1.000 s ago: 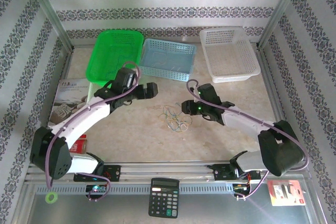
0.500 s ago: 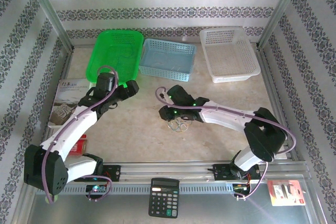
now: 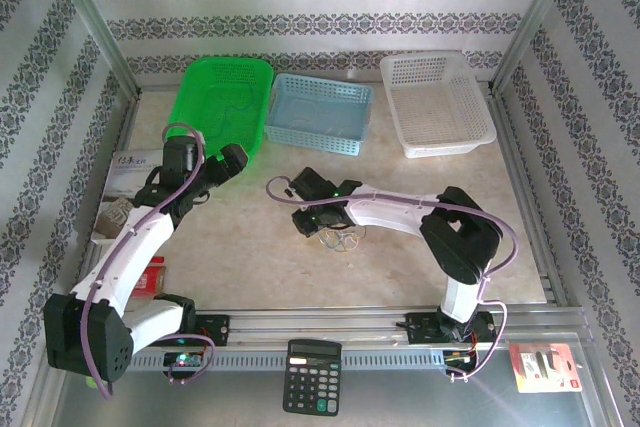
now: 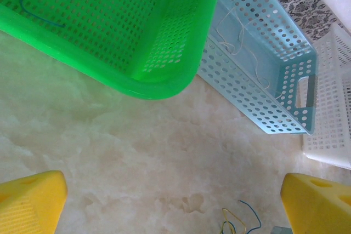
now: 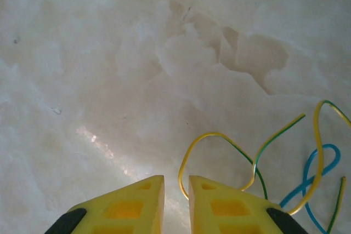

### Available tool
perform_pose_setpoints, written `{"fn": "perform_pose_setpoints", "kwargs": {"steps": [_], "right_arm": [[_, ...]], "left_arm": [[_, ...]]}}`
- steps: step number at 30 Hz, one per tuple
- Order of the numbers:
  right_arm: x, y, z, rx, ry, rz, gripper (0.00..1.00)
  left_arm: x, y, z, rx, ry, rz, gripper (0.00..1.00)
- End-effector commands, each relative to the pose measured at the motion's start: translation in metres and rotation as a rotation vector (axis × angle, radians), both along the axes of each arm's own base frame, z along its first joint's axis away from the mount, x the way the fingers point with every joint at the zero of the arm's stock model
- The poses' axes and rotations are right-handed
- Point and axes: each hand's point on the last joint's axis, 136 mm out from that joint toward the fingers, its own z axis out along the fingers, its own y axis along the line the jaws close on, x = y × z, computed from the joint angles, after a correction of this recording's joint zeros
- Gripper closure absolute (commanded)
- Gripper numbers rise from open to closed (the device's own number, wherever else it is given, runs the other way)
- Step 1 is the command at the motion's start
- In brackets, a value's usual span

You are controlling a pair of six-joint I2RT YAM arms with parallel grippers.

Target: Untangle the cables

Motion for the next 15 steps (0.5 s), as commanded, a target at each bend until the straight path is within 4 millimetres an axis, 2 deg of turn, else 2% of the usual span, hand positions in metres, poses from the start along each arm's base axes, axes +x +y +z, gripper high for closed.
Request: {"fn": "perform_pose_setpoints", "kwargs": {"steps": [1, 9, 15], "right_arm": [[0.003, -0.001, -0.004, -0.060, -0.021, 0.012, 0.79], [0.006, 0.001, -0.020, -0.086, -0.004, 0.013, 0.73], [0.006, 0.002, -0.030, -0.104, 0.007, 0.017, 0.75]], "left_arm": [[0.002, 0.003, 0.006, -0.028, -0.036, 0.016, 0.00], [0.002, 0.006, 0.010, -0.033, -0.045, 0.021, 0.00], [0.003, 0.006, 0.013, -0.037, -0.053, 0.024, 0.00]]}}
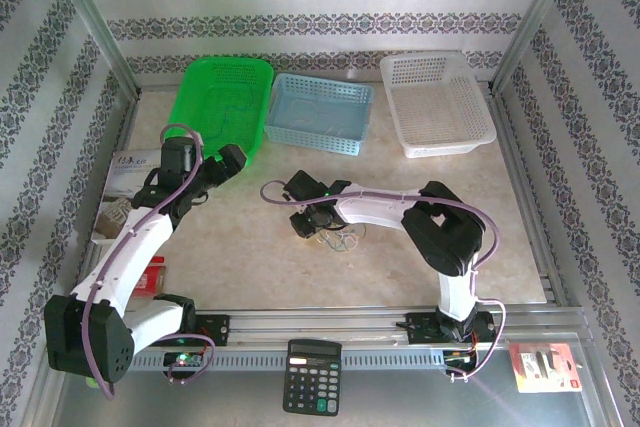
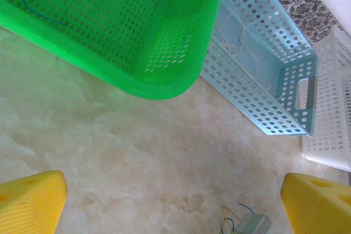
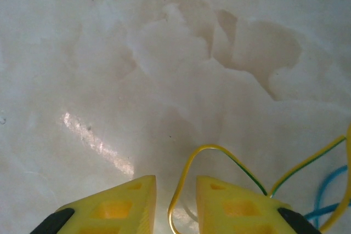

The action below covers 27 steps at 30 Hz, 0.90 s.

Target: Untangle the cables

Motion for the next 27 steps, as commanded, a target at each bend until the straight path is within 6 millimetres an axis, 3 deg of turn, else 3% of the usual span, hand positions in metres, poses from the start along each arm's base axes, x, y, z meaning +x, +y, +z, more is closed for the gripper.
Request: {"fn": "perform_pose_setpoints", "kwargs": {"steps": [1, 6, 16, 22, 27], "right_arm": [[0.000, 0.004, -0.003, -0.026, -0.013, 0.018, 0.77], [0.000, 0.008, 0.015, 0.017, -0.025, 0.028, 1.00], [0.000, 0.038, 0.114, 0.372, -0.033, 0.052, 1.00], [0.010, 0.029, 0.159, 0.663, 0.002, 0.007, 1.00], [0.021, 0.011, 0.172, 0.842, 0.031, -0.029, 1.00]], "left_arm": [[0.003, 0.004, 0.015, -0.024, -0.056, 0.017, 0.00], [0.004, 0.004, 0.015, -0.025, -0.057, 0.018, 0.00], [0.004, -0.001, 0.013, -0.041, -0.053, -0.004, 0.00], [0.005, -0.009, 0.011, -0.068, -0.053, -0.042, 0.00], [0.008, -0.024, 0.011, -0.127, -0.052, -0.114, 0.00]]}}
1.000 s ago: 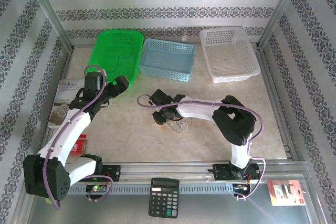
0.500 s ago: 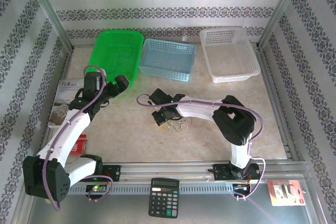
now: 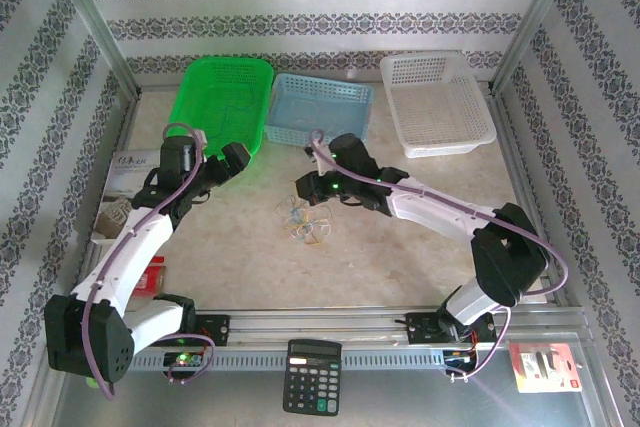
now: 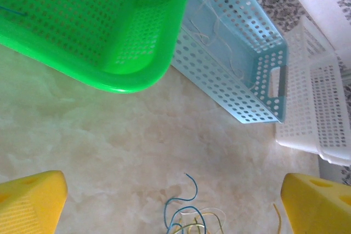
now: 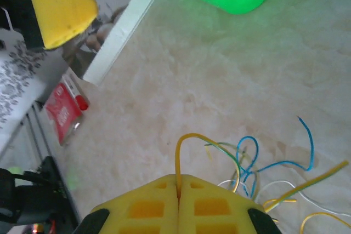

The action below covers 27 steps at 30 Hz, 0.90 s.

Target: Untangle the cables

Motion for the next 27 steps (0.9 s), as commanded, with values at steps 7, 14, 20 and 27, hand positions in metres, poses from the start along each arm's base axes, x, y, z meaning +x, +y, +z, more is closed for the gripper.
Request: {"fn": "perform_pose_setpoints", "kwargs": {"steps": [7, 14, 20, 27], "right_arm": [[0.000, -0.010, 0.023, 0.258, 0.024, 0.039, 1.00], [0.001, -0.019, 0.045, 0.299, -0.016, 0.026, 1.00], [0.000, -0.030, 0.069, 0.339, -0.058, 0.003, 1.00], [0.000, -0.039, 0.082, 0.363, -0.077, -0.021, 1.00]], "left_arm": [[0.004, -0.032, 0.005, -0.113, -0.036, -0.139, 0.00], [-0.004, -0.063, -0.014, -0.119, 0.000, -0.228, 0.00], [-0.009, -0.086, -0.023, -0.115, -0.004, -0.306, 0.00], [-0.007, -0.096, -0.024, -0.123, -0.003, -0.326, 0.00]]}}
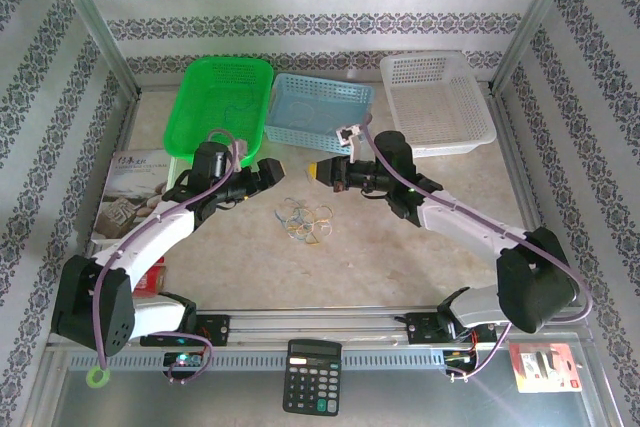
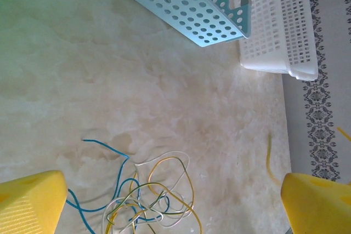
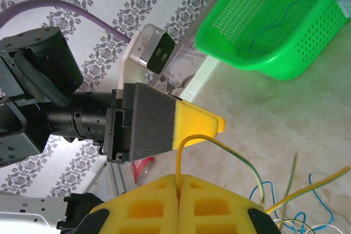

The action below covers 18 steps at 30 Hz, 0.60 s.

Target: Untangle the cables

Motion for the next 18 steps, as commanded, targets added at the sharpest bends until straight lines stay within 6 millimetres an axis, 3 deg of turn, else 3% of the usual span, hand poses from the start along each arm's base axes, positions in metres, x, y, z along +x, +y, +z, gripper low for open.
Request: {"fn": "perform_pose_setpoints", "kwargs": {"steps": [1, 5, 10, 18], "right_arm": [[-0.002, -0.006, 0.011, 0.032, -0.025, -0.007, 1.00], [0.001, -0.014, 0.012, 0.038, -0.032, -0.033, 1.00], [0.004, -0.021, 0.019, 0.090, -0.046, -0.049, 1.00], [0.003, -0.022, 0.035, 0.162, -0.062, -0.045, 1.00]], "left_arm": [[0.005, -0.011, 0.013, -0.032, -0.052, -0.024, 0.00], [0.007, -0.017, 0.029, -0.116, -0.060, 0.012, 0.00], [0.015, -0.026, 0.043, -0.342, -0.055, 0.092, 0.02], [0.019, -0.068, 0.061, -0.518, -0.057, 0.081, 0.13]]}}
